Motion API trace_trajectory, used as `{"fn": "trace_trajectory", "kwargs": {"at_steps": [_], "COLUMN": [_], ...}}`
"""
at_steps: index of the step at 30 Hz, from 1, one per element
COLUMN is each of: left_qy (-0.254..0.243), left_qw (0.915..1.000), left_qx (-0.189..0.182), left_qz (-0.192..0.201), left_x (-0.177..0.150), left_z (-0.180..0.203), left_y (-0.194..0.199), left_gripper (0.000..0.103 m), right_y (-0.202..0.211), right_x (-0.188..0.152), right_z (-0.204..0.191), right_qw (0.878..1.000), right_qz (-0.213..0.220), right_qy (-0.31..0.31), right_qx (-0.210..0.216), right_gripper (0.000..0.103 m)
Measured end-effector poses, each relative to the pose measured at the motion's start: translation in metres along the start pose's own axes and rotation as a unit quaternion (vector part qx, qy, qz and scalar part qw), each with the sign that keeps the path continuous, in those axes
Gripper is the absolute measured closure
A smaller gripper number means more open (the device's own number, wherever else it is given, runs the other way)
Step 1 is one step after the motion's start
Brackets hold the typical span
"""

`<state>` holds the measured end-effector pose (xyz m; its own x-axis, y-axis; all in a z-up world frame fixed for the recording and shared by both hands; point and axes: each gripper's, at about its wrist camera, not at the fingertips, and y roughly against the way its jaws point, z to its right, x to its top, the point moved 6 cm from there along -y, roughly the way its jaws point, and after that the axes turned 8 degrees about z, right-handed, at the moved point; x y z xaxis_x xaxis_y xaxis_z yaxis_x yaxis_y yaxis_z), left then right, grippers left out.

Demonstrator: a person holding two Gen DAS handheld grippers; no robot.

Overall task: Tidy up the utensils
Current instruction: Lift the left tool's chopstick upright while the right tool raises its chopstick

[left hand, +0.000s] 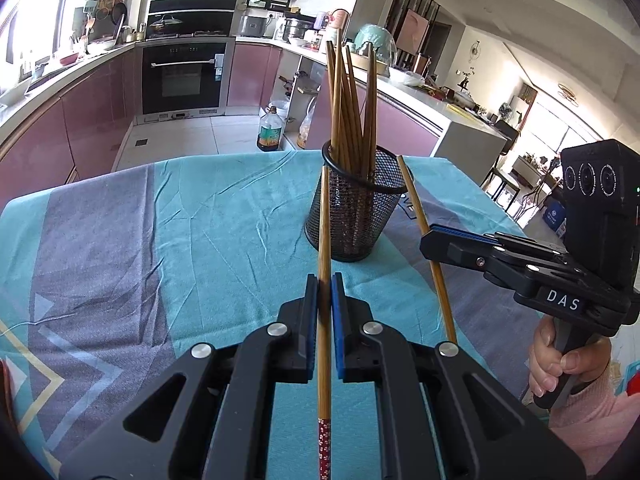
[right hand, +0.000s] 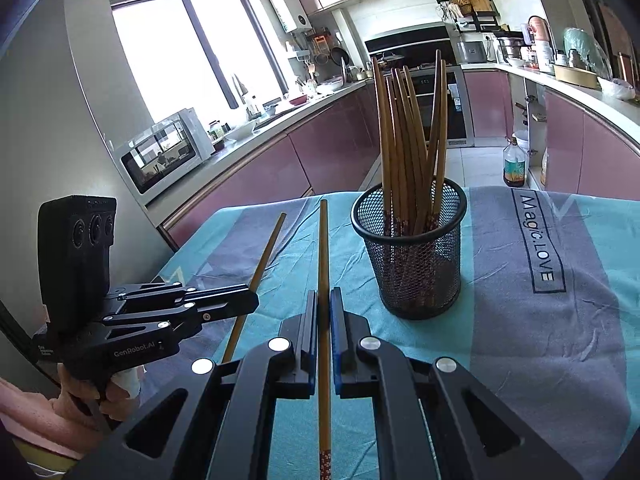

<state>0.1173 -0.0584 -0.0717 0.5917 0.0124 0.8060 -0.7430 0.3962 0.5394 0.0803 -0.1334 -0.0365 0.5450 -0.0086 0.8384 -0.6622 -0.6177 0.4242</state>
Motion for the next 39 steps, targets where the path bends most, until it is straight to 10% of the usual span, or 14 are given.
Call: {"fn": "trace_trajectory", "kwargs": {"at_steps": [39], "left_qy": [0.013], "left_qw": [0.9984], "left_qx": [-0.032], "left_qz": [0.044], "left_x": [0.025], "left_z": [0.005], "left_y": [0.026], "left_gripper": [0.096], "right_y": [0.022], "right_x": [0.026], "right_z": [-0.004], "right_qw": [0.999], "right_qz": [0.052], "right_qy": [0.009], "right_qx": [0.008], "right_gripper": [0.098]}}
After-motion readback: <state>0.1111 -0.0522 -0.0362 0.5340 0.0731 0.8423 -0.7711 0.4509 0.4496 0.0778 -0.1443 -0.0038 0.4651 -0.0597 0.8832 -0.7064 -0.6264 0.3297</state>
